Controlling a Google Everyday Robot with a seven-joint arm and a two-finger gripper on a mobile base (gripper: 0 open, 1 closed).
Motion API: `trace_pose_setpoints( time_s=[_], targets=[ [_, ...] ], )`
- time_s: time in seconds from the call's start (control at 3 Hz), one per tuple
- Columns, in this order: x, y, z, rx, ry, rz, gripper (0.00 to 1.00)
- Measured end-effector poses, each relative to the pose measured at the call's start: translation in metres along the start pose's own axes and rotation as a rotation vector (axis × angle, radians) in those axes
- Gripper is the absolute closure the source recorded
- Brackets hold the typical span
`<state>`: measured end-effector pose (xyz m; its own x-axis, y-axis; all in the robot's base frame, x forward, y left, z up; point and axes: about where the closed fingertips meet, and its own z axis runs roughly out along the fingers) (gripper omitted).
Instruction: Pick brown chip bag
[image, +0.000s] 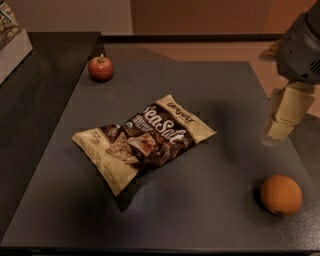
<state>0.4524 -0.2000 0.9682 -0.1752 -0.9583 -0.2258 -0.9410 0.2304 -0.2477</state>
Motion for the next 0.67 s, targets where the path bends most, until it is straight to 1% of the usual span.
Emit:
trace_pose_setpoints(
  time_s=[0.67],
  targets=[
    [-0.059, -0.021, 0.052, -0.059, -0.075, -0.137, 0.00]
  ],
)
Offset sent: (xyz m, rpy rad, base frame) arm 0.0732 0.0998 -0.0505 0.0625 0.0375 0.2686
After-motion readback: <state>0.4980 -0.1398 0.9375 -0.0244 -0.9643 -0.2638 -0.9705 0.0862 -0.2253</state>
